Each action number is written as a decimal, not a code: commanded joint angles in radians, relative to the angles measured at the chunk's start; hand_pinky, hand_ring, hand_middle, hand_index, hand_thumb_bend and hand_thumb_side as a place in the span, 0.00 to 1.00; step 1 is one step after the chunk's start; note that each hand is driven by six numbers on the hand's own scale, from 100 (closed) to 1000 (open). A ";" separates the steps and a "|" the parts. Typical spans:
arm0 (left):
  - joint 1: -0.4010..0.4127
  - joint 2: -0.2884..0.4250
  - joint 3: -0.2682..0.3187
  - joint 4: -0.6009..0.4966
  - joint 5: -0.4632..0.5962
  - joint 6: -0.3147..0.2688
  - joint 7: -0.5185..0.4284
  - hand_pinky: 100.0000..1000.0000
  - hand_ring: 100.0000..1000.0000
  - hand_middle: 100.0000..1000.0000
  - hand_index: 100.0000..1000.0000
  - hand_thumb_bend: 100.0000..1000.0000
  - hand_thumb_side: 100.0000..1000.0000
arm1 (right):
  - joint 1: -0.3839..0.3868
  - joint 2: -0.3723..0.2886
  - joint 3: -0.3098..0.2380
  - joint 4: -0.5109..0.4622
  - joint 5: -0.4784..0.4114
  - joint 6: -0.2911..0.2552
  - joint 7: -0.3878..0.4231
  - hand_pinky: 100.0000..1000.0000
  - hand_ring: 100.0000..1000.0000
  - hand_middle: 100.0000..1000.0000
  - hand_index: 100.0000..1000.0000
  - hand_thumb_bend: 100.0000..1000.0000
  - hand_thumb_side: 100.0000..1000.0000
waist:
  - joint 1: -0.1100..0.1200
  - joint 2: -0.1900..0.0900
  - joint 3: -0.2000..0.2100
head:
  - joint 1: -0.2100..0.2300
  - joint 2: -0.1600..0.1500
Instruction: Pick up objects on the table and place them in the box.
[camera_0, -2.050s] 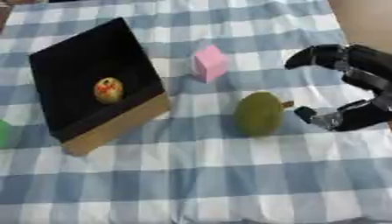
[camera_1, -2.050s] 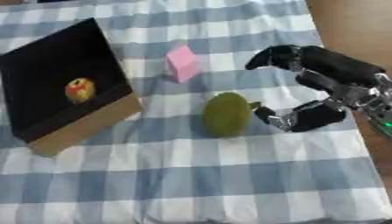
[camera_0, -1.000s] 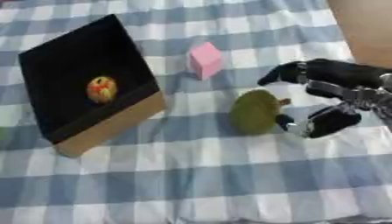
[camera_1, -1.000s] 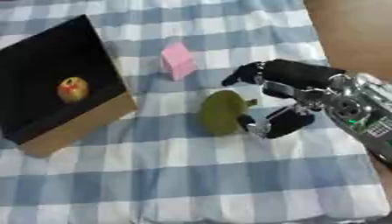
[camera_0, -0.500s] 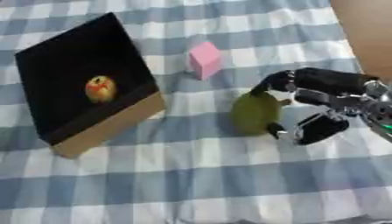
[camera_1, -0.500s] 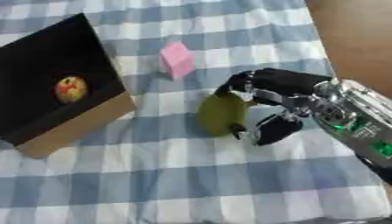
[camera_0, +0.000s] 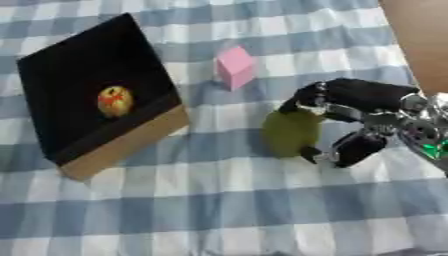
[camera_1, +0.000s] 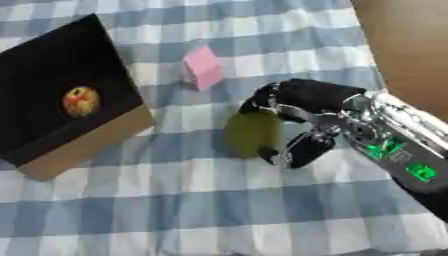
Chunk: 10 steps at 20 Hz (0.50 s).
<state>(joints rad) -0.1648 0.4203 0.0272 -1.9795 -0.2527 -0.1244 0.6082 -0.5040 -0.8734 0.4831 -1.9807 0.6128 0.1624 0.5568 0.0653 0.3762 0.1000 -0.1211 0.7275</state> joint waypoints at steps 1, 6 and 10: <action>-0.008 0.013 0.001 -0.021 0.003 -0.002 -0.003 0.82 0.87 0.85 0.91 0.57 0.91 | -0.015 -0.003 0.006 -0.017 0.066 -0.019 -0.003 0.84 0.74 0.61 0.79 0.27 0.00 | -0.001 -0.001 0.002 | -0.003 -0.012; -0.007 0.010 0.002 -0.021 0.004 -0.004 -0.003 0.82 0.87 0.85 0.91 0.57 0.91 | -0.021 0.019 0.019 -0.003 0.093 -0.029 -0.053 0.80 0.66 0.55 0.71 0.09 0.00 | -0.001 -0.002 0.004 | -0.003 -0.011; -0.005 0.011 0.003 -0.021 0.003 -0.005 -0.002 0.82 0.87 0.84 0.90 0.56 0.91 | -0.024 0.026 0.022 -0.015 0.060 -0.019 -0.108 0.77 0.64 0.54 0.69 0.00 0.00 | -0.001 -0.006 0.004 | -0.002 -0.008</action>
<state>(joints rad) -0.1649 0.4184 0.0233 -1.9795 -0.2479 -0.1265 0.6061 -0.5163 -0.8391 0.5086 -1.9792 0.6855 0.1414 0.4657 0.0653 0.3762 0.1024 -0.1241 0.7275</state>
